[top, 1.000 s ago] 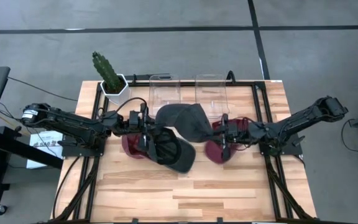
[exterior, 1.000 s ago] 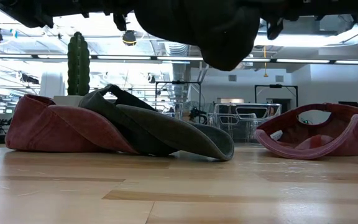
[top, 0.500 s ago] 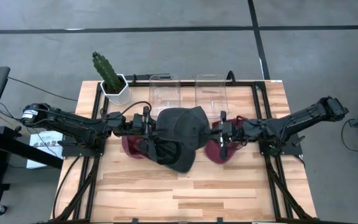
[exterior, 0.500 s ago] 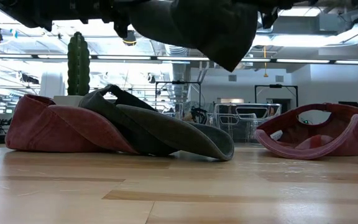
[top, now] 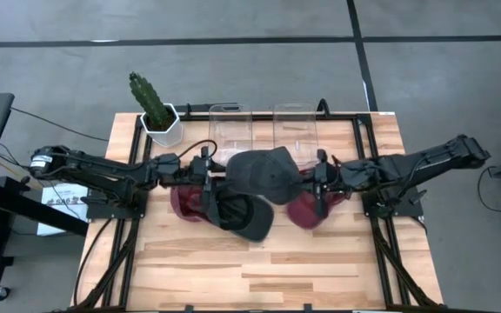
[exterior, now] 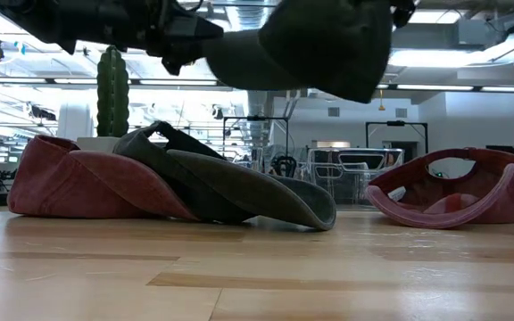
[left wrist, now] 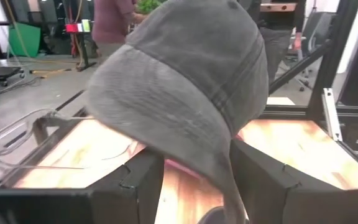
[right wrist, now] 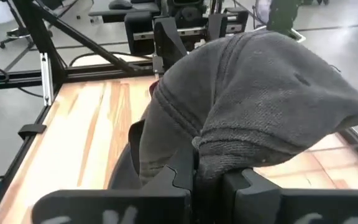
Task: Pick & Place hat
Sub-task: Put the right black cap into the transparent bin
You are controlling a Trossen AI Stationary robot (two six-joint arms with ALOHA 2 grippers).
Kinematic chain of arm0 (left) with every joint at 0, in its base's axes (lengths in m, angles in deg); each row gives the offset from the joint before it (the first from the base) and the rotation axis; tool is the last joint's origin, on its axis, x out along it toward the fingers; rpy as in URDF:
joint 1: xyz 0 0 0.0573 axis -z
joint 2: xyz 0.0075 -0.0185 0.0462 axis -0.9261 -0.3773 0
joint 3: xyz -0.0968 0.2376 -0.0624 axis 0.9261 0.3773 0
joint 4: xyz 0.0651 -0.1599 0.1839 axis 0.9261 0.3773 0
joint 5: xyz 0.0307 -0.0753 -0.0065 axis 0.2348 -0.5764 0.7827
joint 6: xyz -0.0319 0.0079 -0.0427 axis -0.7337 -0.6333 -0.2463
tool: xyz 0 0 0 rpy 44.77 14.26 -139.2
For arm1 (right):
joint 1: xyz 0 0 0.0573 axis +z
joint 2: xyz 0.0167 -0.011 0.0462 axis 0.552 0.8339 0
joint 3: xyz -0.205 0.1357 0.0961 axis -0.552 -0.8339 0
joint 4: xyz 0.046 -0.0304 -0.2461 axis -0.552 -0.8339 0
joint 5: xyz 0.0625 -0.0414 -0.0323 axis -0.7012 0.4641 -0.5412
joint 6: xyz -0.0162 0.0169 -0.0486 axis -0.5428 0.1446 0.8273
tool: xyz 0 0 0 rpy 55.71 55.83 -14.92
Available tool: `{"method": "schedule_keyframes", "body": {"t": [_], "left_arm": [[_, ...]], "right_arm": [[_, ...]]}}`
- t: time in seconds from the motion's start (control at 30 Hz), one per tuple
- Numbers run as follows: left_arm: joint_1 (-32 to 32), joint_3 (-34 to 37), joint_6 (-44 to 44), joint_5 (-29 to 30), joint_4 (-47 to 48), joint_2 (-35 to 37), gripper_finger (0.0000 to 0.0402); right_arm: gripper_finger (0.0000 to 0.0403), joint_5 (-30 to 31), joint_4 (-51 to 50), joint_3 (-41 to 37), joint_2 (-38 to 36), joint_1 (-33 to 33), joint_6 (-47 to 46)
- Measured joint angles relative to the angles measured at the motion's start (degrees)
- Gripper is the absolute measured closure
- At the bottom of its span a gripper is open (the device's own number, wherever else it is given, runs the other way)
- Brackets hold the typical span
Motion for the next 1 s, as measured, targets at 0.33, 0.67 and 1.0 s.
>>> {"method": "schedule_keyframes", "body": {"t": [0.33,0.67,1.0], "left_arm": [[-1.3,0.0,-0.2,-0.4,1.0,0.0,0.0224],[-1.3,0.0,-0.2,-12.1,-4.3,0.0,0.0224],[-1.0,-0.9,-1.6,-22.2,-5.1,-1.2,0.0224]], "right_arm": [[0.0392,-1.9,-9.2,0.0,-9.0,2.5,0.2],[0.0392,-13.9,-9.2,0.0,-5.9,4.1,6.4],[0.0390,-26.2,-6.1,0.0,0.2,4.1,19.4]]}}
